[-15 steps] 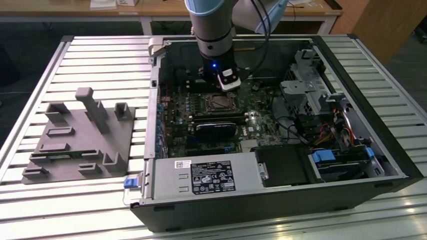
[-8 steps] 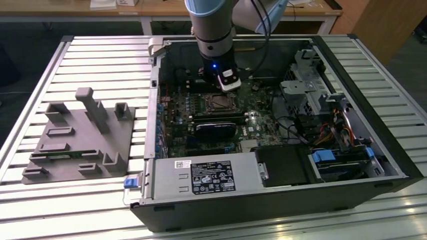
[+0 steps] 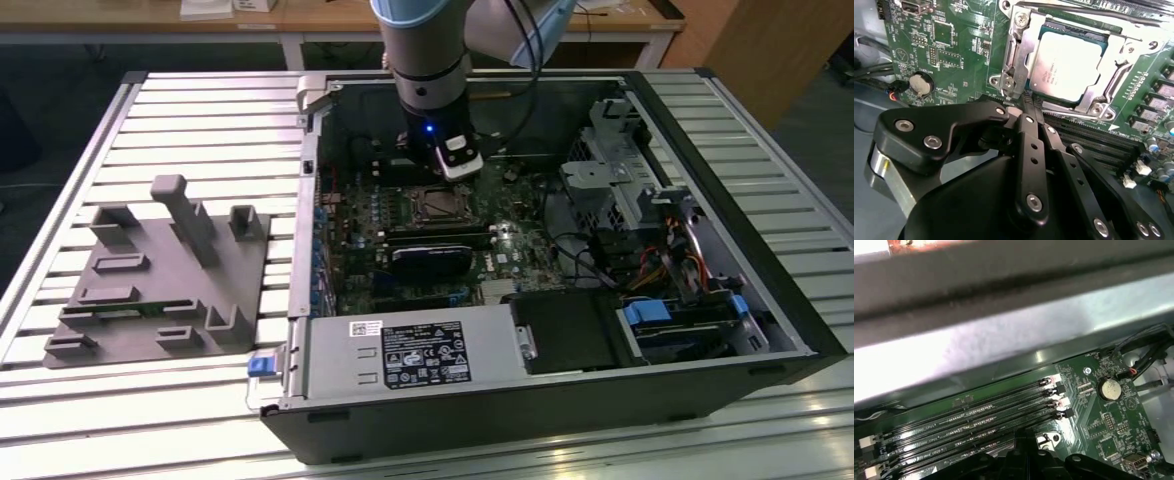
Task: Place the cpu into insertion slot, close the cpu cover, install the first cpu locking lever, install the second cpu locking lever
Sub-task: 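Install the first cpu locking lever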
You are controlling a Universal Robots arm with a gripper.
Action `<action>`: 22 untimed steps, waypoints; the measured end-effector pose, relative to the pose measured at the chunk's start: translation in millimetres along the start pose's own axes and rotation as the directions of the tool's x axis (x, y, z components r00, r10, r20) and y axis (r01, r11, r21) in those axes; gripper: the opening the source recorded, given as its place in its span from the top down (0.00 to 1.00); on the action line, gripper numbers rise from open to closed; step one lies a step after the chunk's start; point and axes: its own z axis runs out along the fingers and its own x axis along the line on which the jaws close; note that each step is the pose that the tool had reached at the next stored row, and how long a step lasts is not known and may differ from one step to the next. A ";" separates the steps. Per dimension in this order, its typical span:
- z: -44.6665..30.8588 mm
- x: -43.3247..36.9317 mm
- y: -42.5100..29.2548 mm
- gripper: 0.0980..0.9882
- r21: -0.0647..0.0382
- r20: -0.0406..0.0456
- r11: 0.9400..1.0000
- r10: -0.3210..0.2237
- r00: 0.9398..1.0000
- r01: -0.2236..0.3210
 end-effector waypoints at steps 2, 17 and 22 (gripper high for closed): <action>-3.3 -0.5 0.7 0.99 0.000 0.000 1.000 0.000 1.000 0.000; -5.0 1.6 8.4 0.99 0.000 0.000 1.000 0.000 1.000 0.000; -4.8 2.2 9.5 0.99 0.000 0.000 1.000 0.000 1.000 0.000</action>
